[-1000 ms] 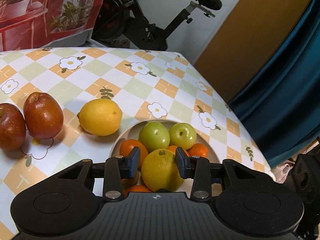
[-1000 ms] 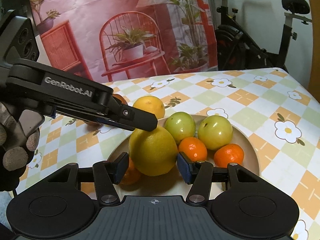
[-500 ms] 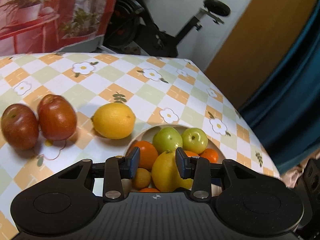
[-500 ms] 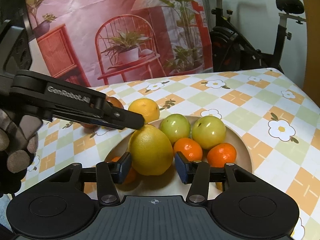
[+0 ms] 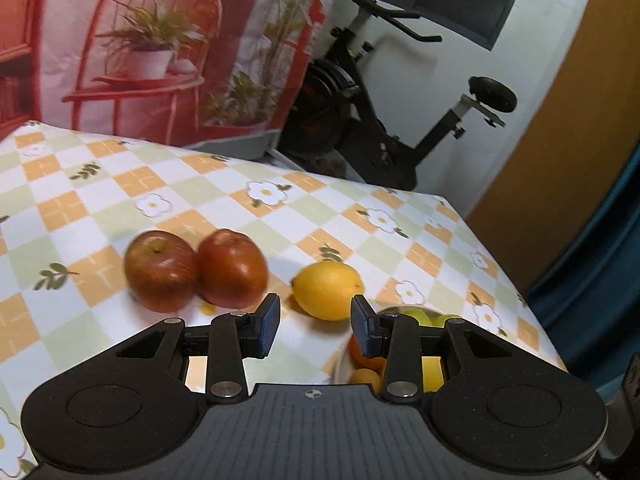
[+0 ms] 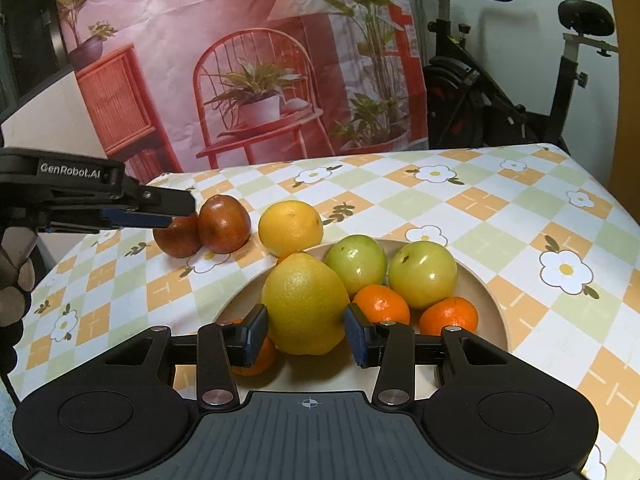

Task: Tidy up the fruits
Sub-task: 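Lower the lemon onto the plate and open the left gripper while the right gripper releases its lemon, then move the right gripper to a remaining lemon while the left gripper moves beside the red apples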

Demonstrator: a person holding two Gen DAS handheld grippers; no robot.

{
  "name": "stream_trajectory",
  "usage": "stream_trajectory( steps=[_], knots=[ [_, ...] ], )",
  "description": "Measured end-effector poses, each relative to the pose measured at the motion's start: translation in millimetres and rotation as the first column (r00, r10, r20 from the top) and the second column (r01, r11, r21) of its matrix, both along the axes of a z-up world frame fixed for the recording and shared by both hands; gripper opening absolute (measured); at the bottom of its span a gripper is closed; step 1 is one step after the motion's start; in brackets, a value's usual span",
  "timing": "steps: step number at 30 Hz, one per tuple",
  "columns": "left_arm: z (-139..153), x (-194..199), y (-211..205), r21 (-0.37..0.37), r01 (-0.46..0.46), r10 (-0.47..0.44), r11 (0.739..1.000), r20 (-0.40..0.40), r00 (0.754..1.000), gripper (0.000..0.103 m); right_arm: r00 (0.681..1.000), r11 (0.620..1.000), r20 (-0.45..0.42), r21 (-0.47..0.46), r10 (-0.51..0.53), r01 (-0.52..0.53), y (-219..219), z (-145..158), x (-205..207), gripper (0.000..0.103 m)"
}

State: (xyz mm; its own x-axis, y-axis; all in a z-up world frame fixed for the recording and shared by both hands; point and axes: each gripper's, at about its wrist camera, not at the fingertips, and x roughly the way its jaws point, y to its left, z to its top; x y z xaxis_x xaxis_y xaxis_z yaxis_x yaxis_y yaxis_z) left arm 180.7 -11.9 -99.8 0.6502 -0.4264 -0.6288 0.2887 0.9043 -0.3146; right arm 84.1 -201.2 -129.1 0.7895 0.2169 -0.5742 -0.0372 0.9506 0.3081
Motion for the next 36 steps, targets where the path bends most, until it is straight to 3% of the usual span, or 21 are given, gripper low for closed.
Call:
stream_trajectory(
  steps=[11,24,30,36],
  knots=[
    [4.6,-5.3,20.5,0.043,-0.050,0.048,0.998,0.047,0.998,0.041,0.999,0.999,0.028,-0.020,-0.029,0.029,-4.1,11.6,0.8,0.040],
    [16.3,-0.4,51.8,0.046,-0.158,0.155,0.986,0.070,0.985,0.041,0.999,0.996,0.029,-0.085,0.041,-0.038,7.5,27.2,27.9,0.040],
    [20.1,0.9,58.2,0.050,-0.183,0.178,0.982,0.084,0.980,0.041,0.993,0.977,0.019,-0.179,0.121,-0.115,15.1,37.1,56.6,0.040],
    [20.5,2.6,66.2,0.053,-0.206,0.201,0.977,0.086,0.976,0.041,0.975,0.926,-0.043,-0.306,0.217,-0.220,31.6,36.9,96.5,0.046]
  ],
)
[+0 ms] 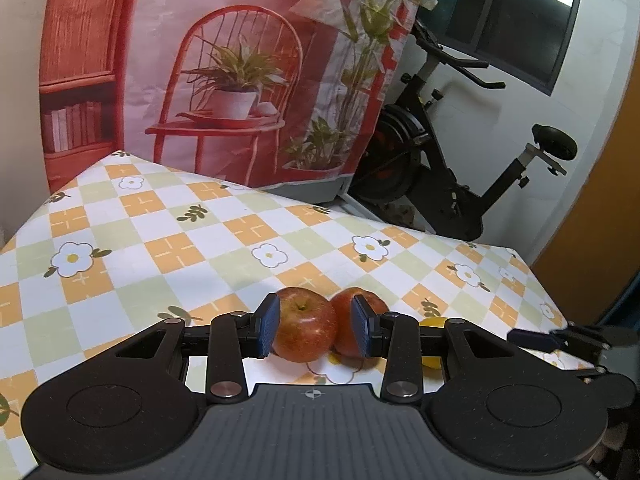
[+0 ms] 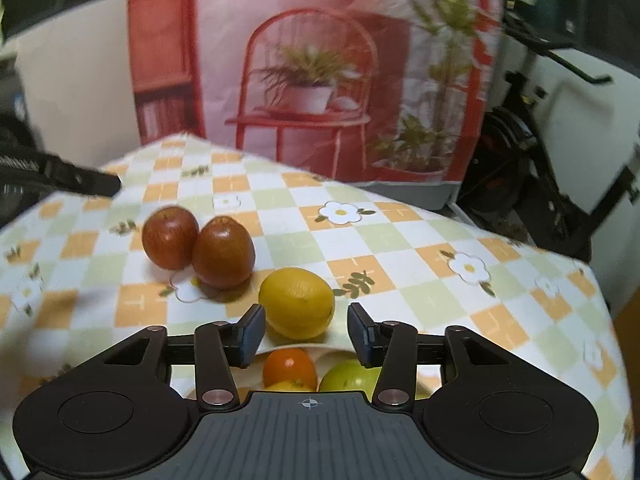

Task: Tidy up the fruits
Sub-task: 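Move the right gripper to a remaining lemon while the left gripper moves beside the red apples, then grasp the lemon with the right gripper while the left gripper grasps another lemon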

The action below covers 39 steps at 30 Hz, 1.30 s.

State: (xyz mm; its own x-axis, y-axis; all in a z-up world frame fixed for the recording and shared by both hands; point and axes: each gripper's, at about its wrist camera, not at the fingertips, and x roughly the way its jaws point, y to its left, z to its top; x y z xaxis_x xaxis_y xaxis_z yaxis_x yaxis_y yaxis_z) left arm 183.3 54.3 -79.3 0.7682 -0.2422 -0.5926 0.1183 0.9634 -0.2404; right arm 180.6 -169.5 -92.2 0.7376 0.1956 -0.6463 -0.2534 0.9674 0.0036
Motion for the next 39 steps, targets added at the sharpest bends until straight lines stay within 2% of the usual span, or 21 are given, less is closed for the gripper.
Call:
stream_trajectory(
  steps=[7,11,19,30,35,39],
  knots=[
    [-3.4,1.7,2.8,-0.003,0.009,-0.009,1.000,-0.012,1.000,0.041,0.994,0.986,-0.073,-0.138,0.080,-0.089,27.6,-12.1,40.2,0.051],
    [-7.0,5.6,2.9,-0.012,0.016,-0.017,1.000,-0.026,1.000,0.041,0.987,0.969,-0.116,-0.208,0.112,-0.134,44.5,-19.1,59.9,0.058],
    [-12.9,14.1,7.7,-0.022,0.026,-0.027,0.999,-0.046,0.999,0.041,0.973,0.951,-0.186,-0.252,0.134,-0.179,57.6,-32.9,79.6,0.058],
    [-16.4,15.7,7.6,-0.034,0.029,-0.031,0.999,-0.068,0.997,0.041,0.973,0.955,-0.208,-0.257,0.098,-0.151,56.2,-40.8,82.8,0.055],
    [-16.5,16.3,8.5,-0.045,0.029,-0.032,0.999,-0.077,0.997,0.041,0.976,0.979,-0.206,-0.173,0.071,-0.108,51.9,-38.9,77.8,0.055],
    [-15.6,15.0,7.5,-0.042,0.029,-0.032,0.999,-0.077,0.997,0.041,0.974,0.985,-0.208,-0.129,0.086,-0.115,60.6,-36.7,70.2,0.055]
  ],
)
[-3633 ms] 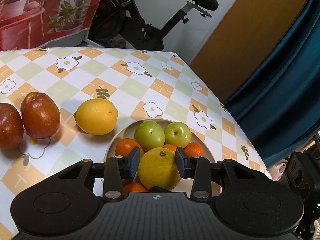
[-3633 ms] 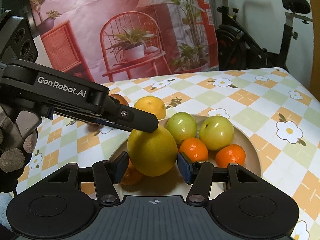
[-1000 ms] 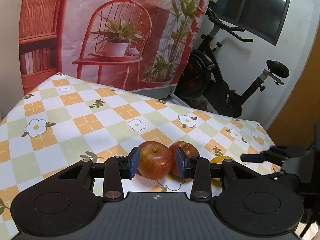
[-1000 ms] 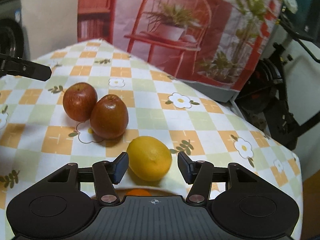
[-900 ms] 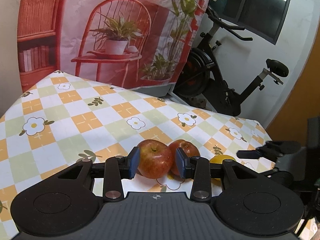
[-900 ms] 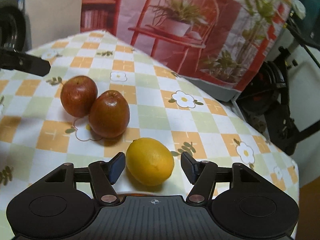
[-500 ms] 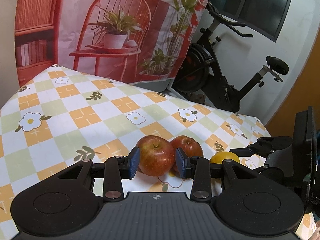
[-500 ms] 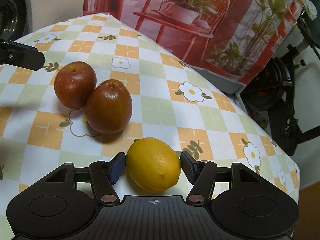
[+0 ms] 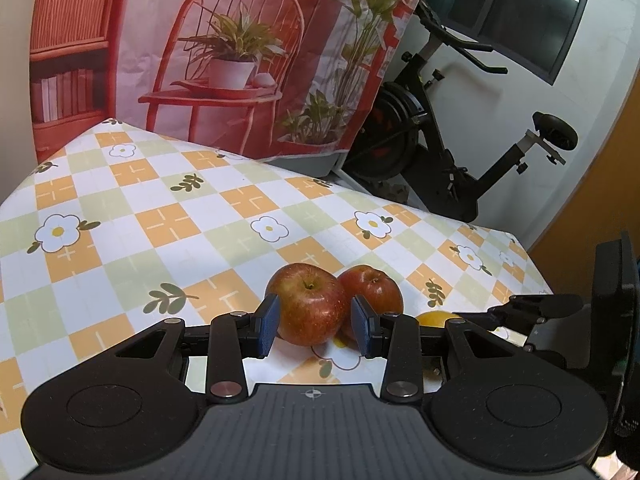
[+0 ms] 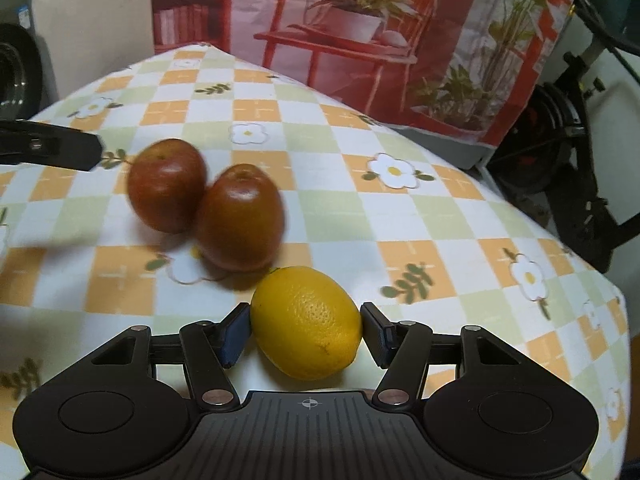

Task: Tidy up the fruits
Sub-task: 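Grasp the lemon with the right gripper while the left gripper grasps another lemon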

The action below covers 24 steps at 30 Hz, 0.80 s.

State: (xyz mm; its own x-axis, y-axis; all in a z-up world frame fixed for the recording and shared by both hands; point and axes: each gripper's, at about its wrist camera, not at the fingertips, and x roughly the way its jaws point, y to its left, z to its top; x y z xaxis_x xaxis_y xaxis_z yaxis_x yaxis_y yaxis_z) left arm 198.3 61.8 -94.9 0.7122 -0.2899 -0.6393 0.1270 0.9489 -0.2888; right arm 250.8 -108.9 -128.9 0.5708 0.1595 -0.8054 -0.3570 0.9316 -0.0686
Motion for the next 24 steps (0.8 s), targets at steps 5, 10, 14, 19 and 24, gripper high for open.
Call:
stream_trajectory(
  steps=[5,10,14,19,24],
  knots=[
    [0.4,-0.9,0.5,0.002,0.008,-0.008,1.000,-0.002,1.000,0.041,1.000,0.999,-0.020,0.037,0.005,-0.004,18.6,3.0,-5.6,0.055],
    [-4.1,1.7,4.1,-0.036,0.020,-0.021,0.999,-0.038,0.999,0.041,0.999,0.993,-0.036,0.118,0.006,-0.001,30.5,3.7,-15.4,0.055],
    [-11.0,4.9,5.7,-0.074,0.030,-0.035,0.997,-0.072,0.997,0.041,0.999,0.985,-0.024,0.172,-0.028,0.032,31.6,2.9,-27.8,0.055],
    [-17.5,6.5,2.5,-0.113,0.048,-0.060,0.992,-0.102,0.993,0.041,0.994,0.963,-0.035,0.248,-0.102,0.107,21.1,1.7,-40.2,0.055],
    [-23.2,7.5,-6.7,-0.146,0.082,-0.101,0.986,-0.127,0.987,0.041,0.991,0.950,-0.026,0.281,-0.133,0.135,15.5,2.1,-52.8,0.055]
  ],
)
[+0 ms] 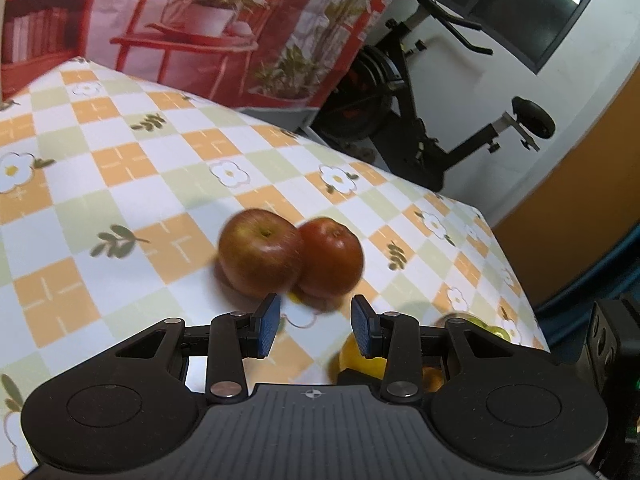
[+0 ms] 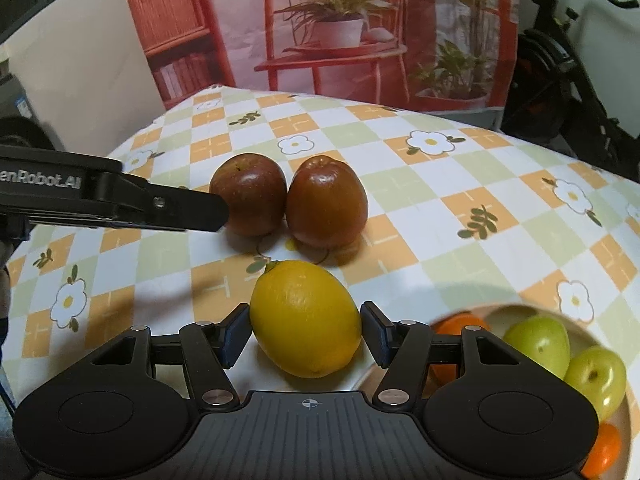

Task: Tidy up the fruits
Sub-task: 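Grasp the lemon with the right gripper while the left gripper grasps another lemon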

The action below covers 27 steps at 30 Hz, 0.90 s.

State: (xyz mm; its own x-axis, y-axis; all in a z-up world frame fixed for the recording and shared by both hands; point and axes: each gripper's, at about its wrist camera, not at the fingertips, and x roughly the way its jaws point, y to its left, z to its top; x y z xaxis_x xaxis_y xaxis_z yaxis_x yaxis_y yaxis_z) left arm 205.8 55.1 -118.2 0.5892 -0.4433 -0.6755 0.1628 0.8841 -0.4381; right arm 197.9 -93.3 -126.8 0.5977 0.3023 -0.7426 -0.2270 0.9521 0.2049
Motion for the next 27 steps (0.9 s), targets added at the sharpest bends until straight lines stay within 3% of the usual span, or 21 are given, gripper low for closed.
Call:
stream_trajectory(
  steps=[7,17,27],
  knots=[
    [-3.6,-1.8,-9.8,-0.015,0.031,-0.031,0.999,-0.019,0.999,0.041,0.999,1.000,0.046,0.009,0.027,-0.027,2.7,3.3,-19.5,0.056],
    [-8.6,-6.7,-13.2,-0.042,0.055,-0.057,0.998,-0.055,0.997,0.040,0.997,0.995,0.078,0.098,0.014,-0.021,1.2,-1.9,-34.3,0.055],
    [-22.4,-8.1,-20.9,-0.074,0.087,-0.095,0.993,-0.105,0.990,0.041,0.997,0.994,0.071,0.106,0.021,-0.029,-2.1,-1.2,-42.0,0.056]
  ],
)
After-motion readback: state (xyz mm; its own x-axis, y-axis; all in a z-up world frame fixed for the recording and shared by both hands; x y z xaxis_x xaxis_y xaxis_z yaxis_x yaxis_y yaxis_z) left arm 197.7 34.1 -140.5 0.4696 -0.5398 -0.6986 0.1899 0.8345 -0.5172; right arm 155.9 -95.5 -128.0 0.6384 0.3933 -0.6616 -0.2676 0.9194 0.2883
